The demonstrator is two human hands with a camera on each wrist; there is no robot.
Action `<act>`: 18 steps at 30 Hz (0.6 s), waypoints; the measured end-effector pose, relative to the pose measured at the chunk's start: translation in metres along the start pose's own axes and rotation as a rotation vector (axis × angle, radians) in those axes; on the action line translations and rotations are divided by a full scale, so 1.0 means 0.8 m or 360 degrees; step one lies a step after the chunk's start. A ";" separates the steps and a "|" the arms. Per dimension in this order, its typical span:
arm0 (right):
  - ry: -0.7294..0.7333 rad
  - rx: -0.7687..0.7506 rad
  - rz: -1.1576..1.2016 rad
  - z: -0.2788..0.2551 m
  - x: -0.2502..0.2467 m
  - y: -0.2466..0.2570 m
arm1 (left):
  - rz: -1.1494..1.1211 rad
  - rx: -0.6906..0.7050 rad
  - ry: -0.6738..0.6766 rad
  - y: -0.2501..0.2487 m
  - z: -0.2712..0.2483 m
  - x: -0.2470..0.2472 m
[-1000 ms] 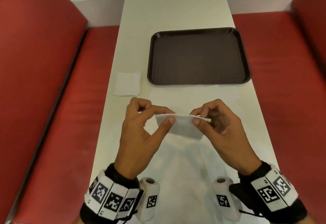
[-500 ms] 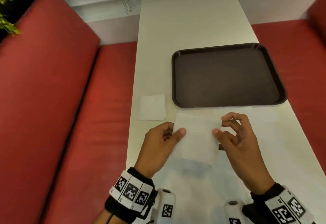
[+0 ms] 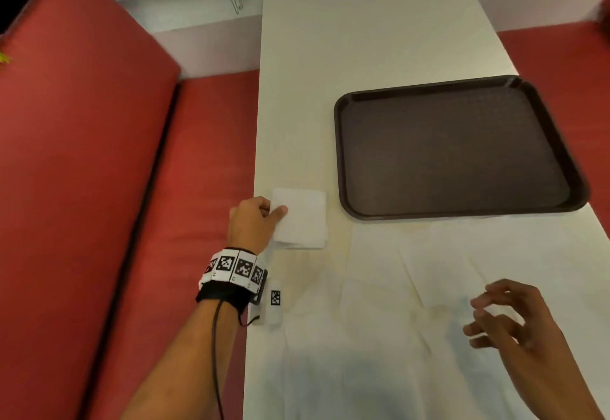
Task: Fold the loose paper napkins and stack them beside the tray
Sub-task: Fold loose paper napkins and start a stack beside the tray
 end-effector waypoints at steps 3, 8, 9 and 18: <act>0.0021 -0.0001 -0.0084 -0.001 0.002 -0.004 | 0.0197 -0.0028 -0.0055 0.003 -0.009 0.001; 0.0113 -0.0553 -0.0848 -0.019 0.034 0.018 | 0.0513 -0.0028 -0.0183 -0.008 -0.026 -0.012; 0.0206 -0.0708 -0.1128 -0.026 0.057 0.016 | 0.0548 0.0010 -0.0223 -0.019 -0.034 -0.018; 0.0258 -0.0974 -0.1656 -0.013 0.139 -0.028 | 0.0691 0.0361 0.0316 -0.072 -0.173 0.092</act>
Point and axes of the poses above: each hand's wrist, its own z-axis towards the middle knuckle, its own x-axis out of the palm, y = z × x, the point moved 10 cm from there along z, towards the middle knuckle, and after that the axes turned 6 degrees about x, right-handed, at the moved point
